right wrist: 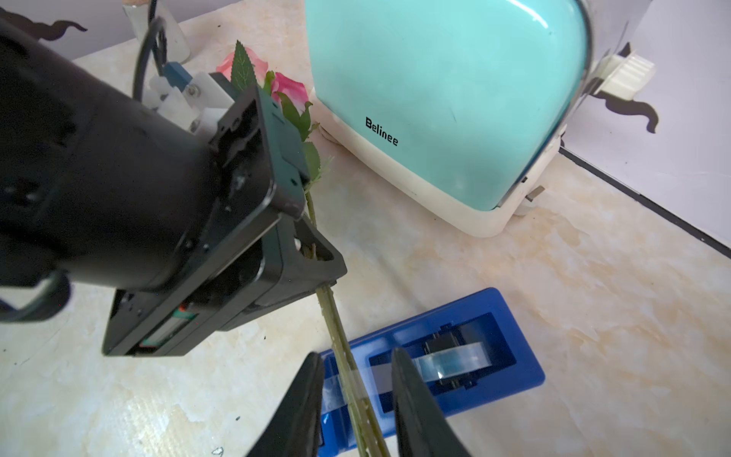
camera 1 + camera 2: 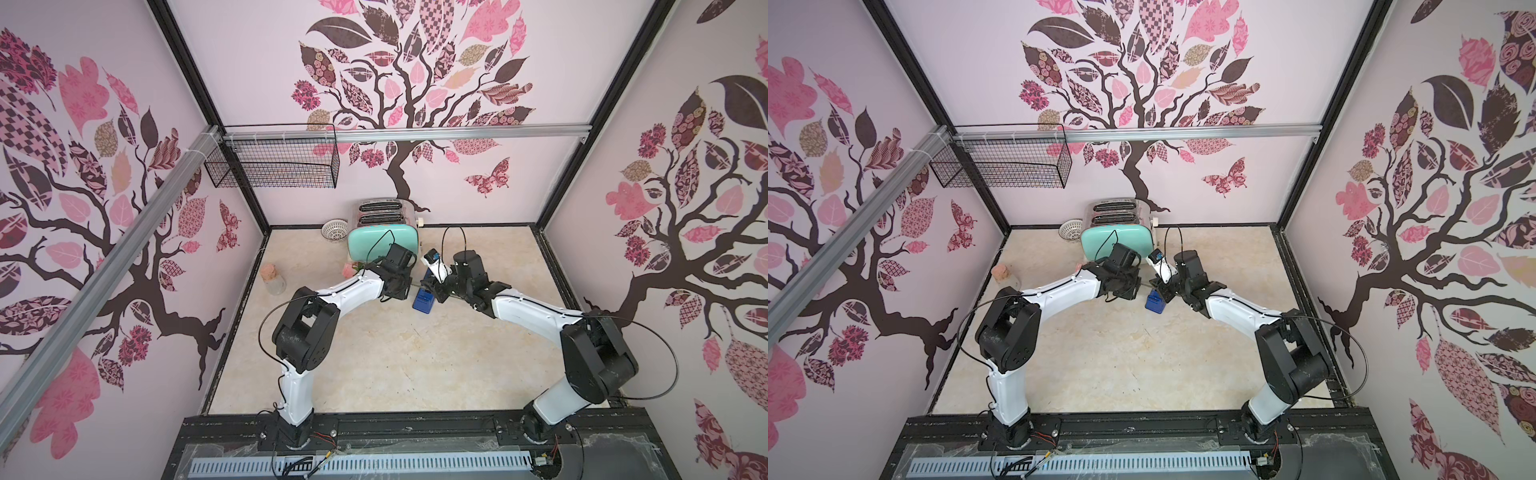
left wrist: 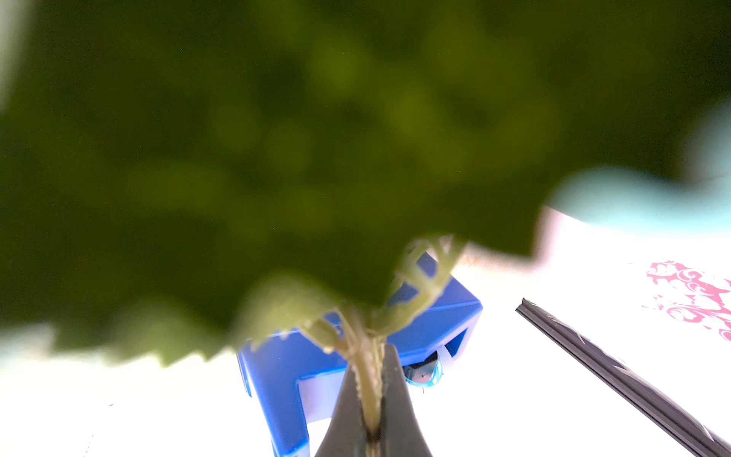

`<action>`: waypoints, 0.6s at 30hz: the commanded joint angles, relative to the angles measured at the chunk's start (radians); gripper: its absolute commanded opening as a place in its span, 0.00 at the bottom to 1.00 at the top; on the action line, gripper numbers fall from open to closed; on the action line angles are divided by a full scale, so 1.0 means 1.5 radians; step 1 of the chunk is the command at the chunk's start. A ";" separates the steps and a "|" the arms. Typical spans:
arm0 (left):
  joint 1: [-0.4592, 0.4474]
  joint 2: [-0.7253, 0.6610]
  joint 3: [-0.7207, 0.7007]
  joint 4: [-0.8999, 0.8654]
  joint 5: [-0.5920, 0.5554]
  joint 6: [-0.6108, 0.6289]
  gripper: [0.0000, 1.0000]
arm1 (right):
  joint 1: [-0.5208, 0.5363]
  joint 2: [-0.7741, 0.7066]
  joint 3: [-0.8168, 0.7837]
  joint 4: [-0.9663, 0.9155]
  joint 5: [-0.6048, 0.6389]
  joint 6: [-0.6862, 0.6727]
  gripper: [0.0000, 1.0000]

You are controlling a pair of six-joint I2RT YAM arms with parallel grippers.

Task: Wrap bouquets with tape
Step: Wrap the tape around the bouquet.

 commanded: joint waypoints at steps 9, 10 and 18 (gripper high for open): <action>0.006 -0.029 0.024 -0.007 -0.008 0.013 0.00 | -0.027 0.022 -0.014 0.036 -0.089 -0.083 0.34; 0.007 -0.029 0.024 -0.007 -0.007 0.013 0.00 | -0.029 0.025 -0.014 0.035 -0.091 -0.085 0.33; 0.006 -0.022 0.028 -0.005 -0.002 0.014 0.00 | -0.049 0.052 -0.002 0.026 -0.132 -0.091 0.31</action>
